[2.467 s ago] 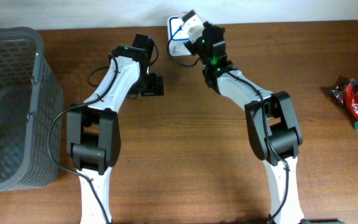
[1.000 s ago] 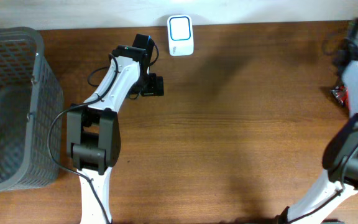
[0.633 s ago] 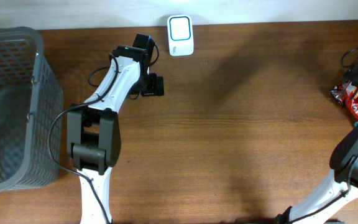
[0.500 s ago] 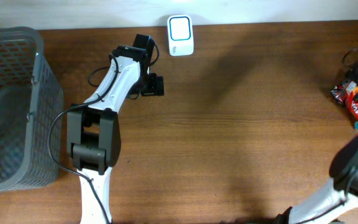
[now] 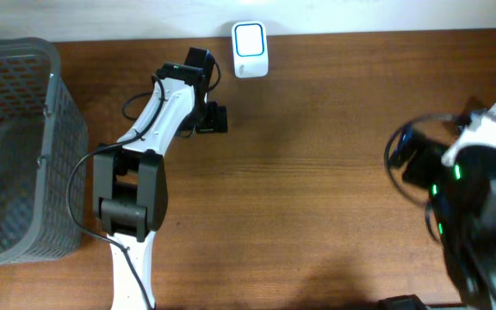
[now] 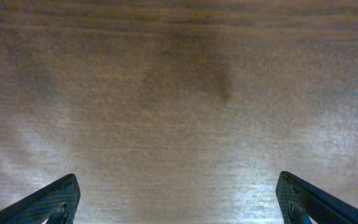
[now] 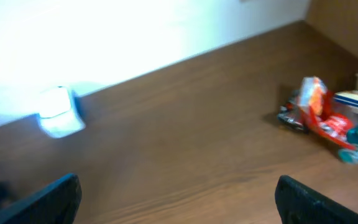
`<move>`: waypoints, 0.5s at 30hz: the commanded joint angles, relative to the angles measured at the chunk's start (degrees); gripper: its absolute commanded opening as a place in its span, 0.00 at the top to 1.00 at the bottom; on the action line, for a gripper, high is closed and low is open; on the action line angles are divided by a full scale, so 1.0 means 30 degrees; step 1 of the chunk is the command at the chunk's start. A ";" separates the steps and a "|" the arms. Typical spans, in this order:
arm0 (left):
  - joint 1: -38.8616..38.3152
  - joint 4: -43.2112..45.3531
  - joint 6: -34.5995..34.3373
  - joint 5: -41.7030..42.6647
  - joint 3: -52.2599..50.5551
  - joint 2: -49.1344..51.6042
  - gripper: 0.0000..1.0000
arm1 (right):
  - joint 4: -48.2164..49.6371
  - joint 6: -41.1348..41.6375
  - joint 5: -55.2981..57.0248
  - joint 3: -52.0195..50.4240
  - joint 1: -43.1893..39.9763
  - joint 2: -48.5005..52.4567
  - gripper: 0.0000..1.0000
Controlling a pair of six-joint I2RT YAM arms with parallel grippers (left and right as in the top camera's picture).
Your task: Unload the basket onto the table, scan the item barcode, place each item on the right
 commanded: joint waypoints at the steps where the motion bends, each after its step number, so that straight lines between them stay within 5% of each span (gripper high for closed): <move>1: -0.0015 0.0044 0.0080 -0.0204 -0.0044 0.0058 0.01 | -0.3366 0.0117 -0.2703 -0.1056 0.2011 -0.3592 0.02; 6: -0.0015 0.0044 0.0080 -0.0204 -0.0044 0.0058 0.01 | -1.0477 0.0109 -0.3075 -0.1064 0.2237 -0.5246 0.01; 15: -0.0015 0.0044 0.0080 -0.0211 -0.0044 0.0058 0.01 | -1.0579 0.0175 -0.2885 -0.1064 0.2237 -0.5253 0.02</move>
